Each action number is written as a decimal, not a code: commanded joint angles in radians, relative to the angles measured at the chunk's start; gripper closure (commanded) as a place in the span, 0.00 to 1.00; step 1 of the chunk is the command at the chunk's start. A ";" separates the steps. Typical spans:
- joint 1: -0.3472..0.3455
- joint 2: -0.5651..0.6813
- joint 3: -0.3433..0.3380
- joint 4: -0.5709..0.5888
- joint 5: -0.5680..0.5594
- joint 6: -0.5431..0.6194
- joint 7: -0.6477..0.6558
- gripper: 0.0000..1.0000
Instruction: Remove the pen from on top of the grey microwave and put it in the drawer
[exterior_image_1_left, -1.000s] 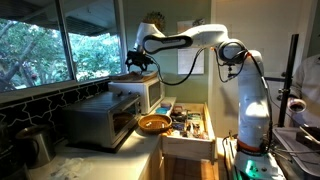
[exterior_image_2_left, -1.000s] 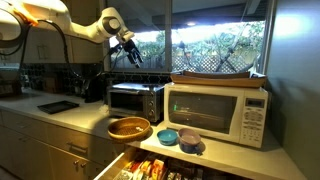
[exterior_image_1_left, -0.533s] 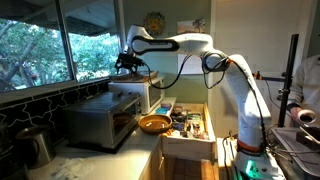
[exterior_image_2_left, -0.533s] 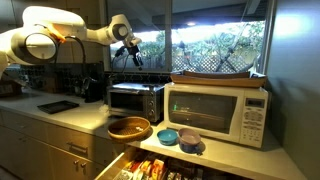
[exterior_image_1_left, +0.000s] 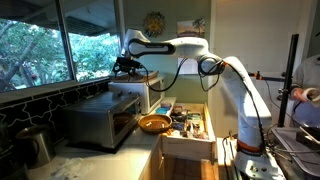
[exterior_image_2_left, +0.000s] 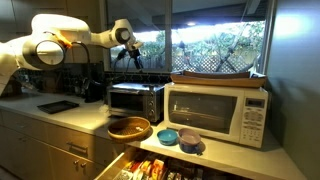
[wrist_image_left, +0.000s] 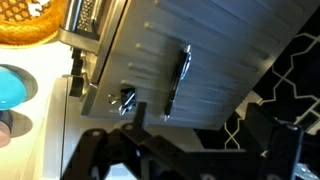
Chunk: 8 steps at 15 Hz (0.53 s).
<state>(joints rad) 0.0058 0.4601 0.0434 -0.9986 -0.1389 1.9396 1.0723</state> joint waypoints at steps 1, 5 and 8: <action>-0.012 0.044 0.017 0.058 0.034 -0.194 -0.069 0.00; 0.032 0.137 -0.067 0.188 0.000 -0.401 -0.130 0.00; 0.032 0.212 -0.098 0.288 -0.002 -0.440 -0.166 0.00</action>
<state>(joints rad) 0.0260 0.5716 -0.0141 -0.8585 -0.1363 1.5698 0.9523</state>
